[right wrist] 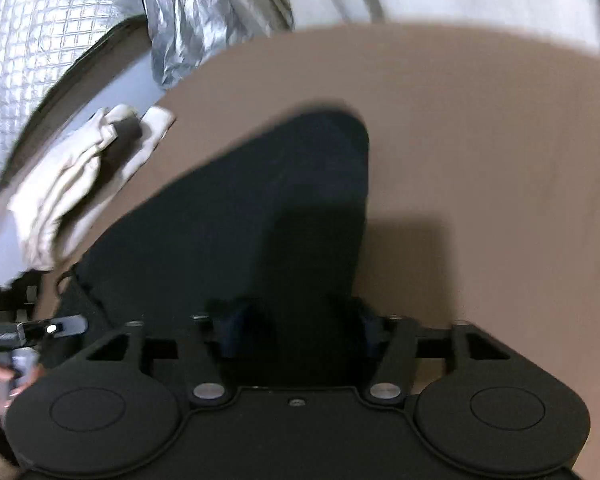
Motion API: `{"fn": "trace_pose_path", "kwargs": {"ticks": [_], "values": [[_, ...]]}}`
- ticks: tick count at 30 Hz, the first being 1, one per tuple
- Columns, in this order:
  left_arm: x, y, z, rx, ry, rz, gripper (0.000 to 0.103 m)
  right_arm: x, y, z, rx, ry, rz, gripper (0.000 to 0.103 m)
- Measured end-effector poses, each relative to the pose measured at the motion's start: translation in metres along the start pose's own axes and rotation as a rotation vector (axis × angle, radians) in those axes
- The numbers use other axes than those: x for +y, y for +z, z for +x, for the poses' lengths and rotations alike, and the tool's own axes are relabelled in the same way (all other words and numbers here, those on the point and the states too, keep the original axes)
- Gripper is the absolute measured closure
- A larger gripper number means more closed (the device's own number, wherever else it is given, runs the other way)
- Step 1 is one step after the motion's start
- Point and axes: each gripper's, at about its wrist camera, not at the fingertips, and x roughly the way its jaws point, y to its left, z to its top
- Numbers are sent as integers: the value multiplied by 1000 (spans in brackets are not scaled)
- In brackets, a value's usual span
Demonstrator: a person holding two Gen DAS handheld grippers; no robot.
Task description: Fold clothes
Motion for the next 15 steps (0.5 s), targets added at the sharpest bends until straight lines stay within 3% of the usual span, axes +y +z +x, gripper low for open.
{"fn": "trace_pose_path", "kwargs": {"ticks": [1,4,6,7,8,11,15], "values": [[4,2,3,26,-26,-27,8,-5,1,4,25,33,14,18],[8,9,13,82,-87,-62,5,-11,-5,25,37,102,-9,13],[-3,6,22,67,-92,-13,26,-3,-8,30,-10,108,-50,36],[-10,4,24,45,-56,25,38,5,-7,31,-33,103,-79,57],[-17,4,22,25,-31,59,45,17,-6,31,-53,61,-116,70],[-37,6,15,-35,44,158,54,63,-14,14,-135,-115,-266,82],[-61,0,-17,-127,97,250,56,115,-26,-28,-289,-209,-406,84]]}}
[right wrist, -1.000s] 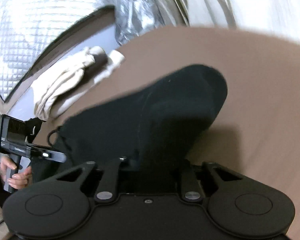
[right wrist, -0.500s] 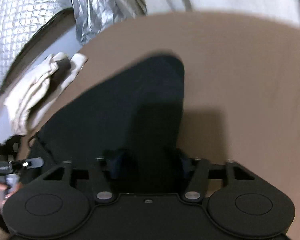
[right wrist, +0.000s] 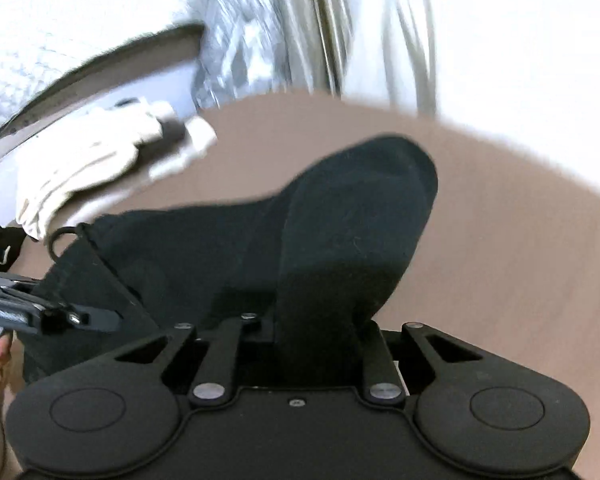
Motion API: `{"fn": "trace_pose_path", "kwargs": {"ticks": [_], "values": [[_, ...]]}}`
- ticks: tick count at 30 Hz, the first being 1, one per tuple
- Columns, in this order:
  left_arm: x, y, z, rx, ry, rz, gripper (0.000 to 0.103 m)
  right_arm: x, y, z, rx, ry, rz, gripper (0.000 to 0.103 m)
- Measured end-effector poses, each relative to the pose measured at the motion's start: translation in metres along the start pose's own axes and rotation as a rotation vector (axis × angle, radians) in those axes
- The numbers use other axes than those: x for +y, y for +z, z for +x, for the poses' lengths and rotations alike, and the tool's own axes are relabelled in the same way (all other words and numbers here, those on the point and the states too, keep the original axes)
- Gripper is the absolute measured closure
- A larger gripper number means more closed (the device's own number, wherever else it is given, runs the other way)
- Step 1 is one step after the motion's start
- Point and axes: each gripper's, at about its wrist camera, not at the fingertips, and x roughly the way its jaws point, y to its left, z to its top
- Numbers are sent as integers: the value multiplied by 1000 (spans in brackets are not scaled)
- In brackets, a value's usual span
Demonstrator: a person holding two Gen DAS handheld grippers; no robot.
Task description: Fold clothes
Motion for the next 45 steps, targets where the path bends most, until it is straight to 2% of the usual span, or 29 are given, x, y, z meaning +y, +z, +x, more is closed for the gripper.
{"fn": "trace_pose_path", "kwargs": {"ticks": [5,9,14,16,18,19,20,21,22,23,25,27,30,32,33,36,37,38,40,42,43,44,45], "values": [[-1,13,-70,-131,-6,-12,57,44,45,-45,-183,17,-78,85],[22,39,-149,-269,72,-49,57,85,103,-35,-230,104,-174,85],[78,83,-236,-444,207,-132,57,137,220,18,-266,275,-290,86],[105,105,-264,-496,261,-165,57,158,270,51,-275,354,-304,86],[137,125,-276,-518,307,-201,56,182,313,98,-258,434,-287,85],[155,136,-279,-525,328,-222,55,194,334,122,-247,474,-275,81],[173,144,-281,-531,344,-246,51,197,344,148,-225,473,-241,71],[195,147,-276,-538,343,-280,49,195,346,175,-196,448,-194,62],[223,147,-265,-546,347,-326,43,192,348,202,-167,423,-147,42],[251,143,-248,-534,369,-380,38,190,350,229,-138,397,-100,34],[303,128,-210,-443,441,-497,35,186,355,283,-80,346,-7,34],[333,112,-193,-437,432,-564,28,171,339,326,-2,312,95,36],[348,112,-205,-494,386,-613,26,148,307,345,9,307,216,36],[357,111,-211,-525,356,-639,26,130,282,336,-13,375,326,36],[355,106,-208,-516,351,-631,26,121,269,330,-26,416,384,36],[351,106,-205,-517,356,-618,26,110,241,325,-27,551,493,29],[350,108,-204,-520,361,-615,26,108,232,325,-12,583,516,18],[347,108,-204,-525,369,-611,27,108,222,326,11,604,539,11],[337,91,-204,-547,379,-603,27,114,216,329,11,618,544,12],[333,91,-203,-574,393,-577,31,128,227,327,-40,610,461,39],[332,92,-201,-586,403,-557,36,139,237,324,-77,590,388,71],[330,95,-201,-601,407,-540,39,148,248,316,-118,572,325,79],[329,97,-203,-625,389,-529,40,157,259,305,-162,556,267,80]]}}
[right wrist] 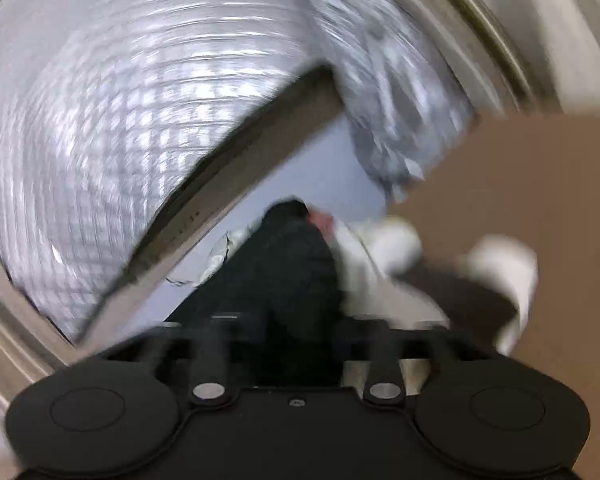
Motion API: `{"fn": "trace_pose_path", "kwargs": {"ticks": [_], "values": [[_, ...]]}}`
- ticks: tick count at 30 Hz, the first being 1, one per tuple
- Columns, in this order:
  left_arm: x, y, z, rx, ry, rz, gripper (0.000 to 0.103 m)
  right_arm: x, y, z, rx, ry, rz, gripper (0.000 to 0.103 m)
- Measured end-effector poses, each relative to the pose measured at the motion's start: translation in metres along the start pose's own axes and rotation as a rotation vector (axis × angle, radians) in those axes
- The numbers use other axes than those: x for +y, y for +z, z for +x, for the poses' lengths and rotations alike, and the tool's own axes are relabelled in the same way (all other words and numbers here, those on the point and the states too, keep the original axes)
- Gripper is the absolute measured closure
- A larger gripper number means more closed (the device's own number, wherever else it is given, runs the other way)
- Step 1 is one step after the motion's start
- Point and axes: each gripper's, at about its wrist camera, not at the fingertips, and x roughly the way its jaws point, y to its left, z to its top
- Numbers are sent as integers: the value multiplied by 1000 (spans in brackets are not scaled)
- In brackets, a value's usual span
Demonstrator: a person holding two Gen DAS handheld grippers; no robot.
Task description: Fold clothes
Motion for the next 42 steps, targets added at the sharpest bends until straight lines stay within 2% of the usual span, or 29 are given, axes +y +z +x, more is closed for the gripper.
{"fn": "trace_pose_path", "kwargs": {"ticks": [3,5,7,9,11,13,14,17,18,19,22,24,26,28,29,31,32,34,36,39,40,42], "values": [[-7,4,0,-37,-84,-10,40,27,21,-19,-110,-24,-124,83],[-14,4,8,-2,-105,4,39,16,21,-24,-153,-110,-137,84],[-21,-3,22,52,-61,29,35,-29,8,-6,-62,-229,-7,83],[-28,-10,34,98,-21,52,30,-61,-16,14,47,-300,48,75],[-33,-9,30,81,2,72,31,-59,-23,12,17,-310,21,70],[-38,-4,22,59,32,94,32,-48,-17,7,9,-314,-4,64],[-37,-2,18,44,47,101,33,-40,-14,4,6,-316,-30,64],[-29,5,10,29,52,60,34,-3,-8,-15,-53,-369,-171,56],[-26,8,6,18,47,36,34,8,-11,-23,-87,-360,-220,54],[-24,12,1,5,42,17,34,20,-13,-31,-121,-350,-268,47],[-25,19,-11,-21,34,26,36,57,-26,-39,-157,-245,-397,45],[-27,21,-9,11,58,70,35,78,-34,-34,-122,-186,-466,43],[-29,21,-2,45,139,114,34,87,-45,-19,-32,-155,-497,37],[-20,19,4,75,175,72,31,85,-63,6,86,-168,-530,34],[-13,20,8,98,174,37,28,86,-74,15,114,-192,-577,33],[-4,19,12,126,163,5,22,90,-97,21,115,-244,-673,31],[-2,18,13,130,164,-1,18,91,-100,19,99,-251,-670,31],[-6,19,10,124,185,19,18,93,-99,15,87,-255,-653,31],[-23,22,0,122,210,71,18,102,-99,7,91,-294,-646,30],[-64,23,-27,70,297,240,16,121,-107,-26,129,-368,-595,25],[-77,22,-36,53,323,291,11,124,-107,-39,145,-372,-546,22],[-98,18,-56,35,317,352,5,125,-109,-69,159,-360,-446,21]]}}
